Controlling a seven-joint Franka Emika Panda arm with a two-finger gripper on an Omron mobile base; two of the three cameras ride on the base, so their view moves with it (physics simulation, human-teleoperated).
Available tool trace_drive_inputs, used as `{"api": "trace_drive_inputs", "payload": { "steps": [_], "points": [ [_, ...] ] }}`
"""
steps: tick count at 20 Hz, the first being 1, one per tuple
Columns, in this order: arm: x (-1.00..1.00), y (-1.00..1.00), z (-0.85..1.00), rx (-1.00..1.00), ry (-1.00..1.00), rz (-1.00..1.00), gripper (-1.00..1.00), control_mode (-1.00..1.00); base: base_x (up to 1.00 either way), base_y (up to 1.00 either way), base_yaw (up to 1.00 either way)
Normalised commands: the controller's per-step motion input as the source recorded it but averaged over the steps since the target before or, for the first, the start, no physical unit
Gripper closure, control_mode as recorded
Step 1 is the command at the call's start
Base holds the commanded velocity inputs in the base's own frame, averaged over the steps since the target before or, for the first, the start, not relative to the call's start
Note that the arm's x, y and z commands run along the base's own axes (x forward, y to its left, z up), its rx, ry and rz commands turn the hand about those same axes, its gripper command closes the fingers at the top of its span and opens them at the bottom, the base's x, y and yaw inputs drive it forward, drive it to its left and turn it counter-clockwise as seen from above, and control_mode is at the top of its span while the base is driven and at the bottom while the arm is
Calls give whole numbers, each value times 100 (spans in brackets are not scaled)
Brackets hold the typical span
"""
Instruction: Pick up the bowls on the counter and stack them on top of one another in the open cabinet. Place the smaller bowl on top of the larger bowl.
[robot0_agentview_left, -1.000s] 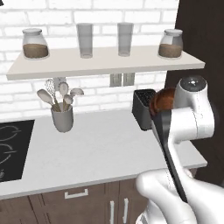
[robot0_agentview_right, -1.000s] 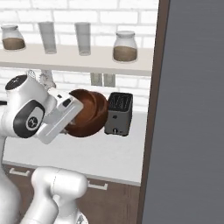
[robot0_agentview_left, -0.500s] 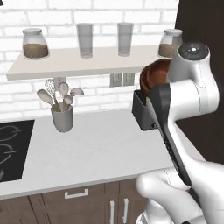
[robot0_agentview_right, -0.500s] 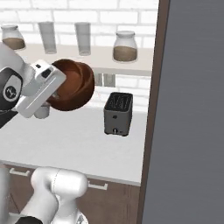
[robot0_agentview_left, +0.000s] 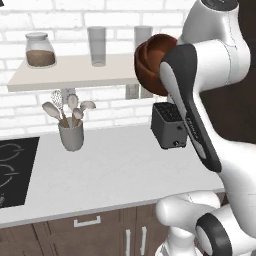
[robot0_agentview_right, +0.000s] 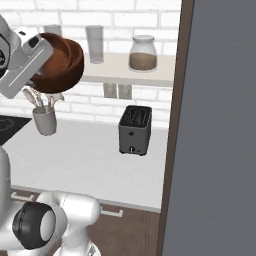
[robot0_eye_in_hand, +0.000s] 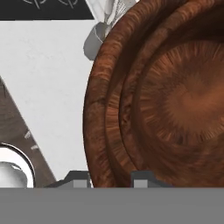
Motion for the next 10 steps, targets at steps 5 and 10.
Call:
{"api": "trace_drive_inputs", "payload": {
  "steps": [5, 10],
  "points": [
    [100, 46, -14, -5, 0, 13, 100, -100, 0, 0, 0],
    [90, 20, -19, -15, -8, 14, 100, -100, 0, 0, 0]
  ]
}}
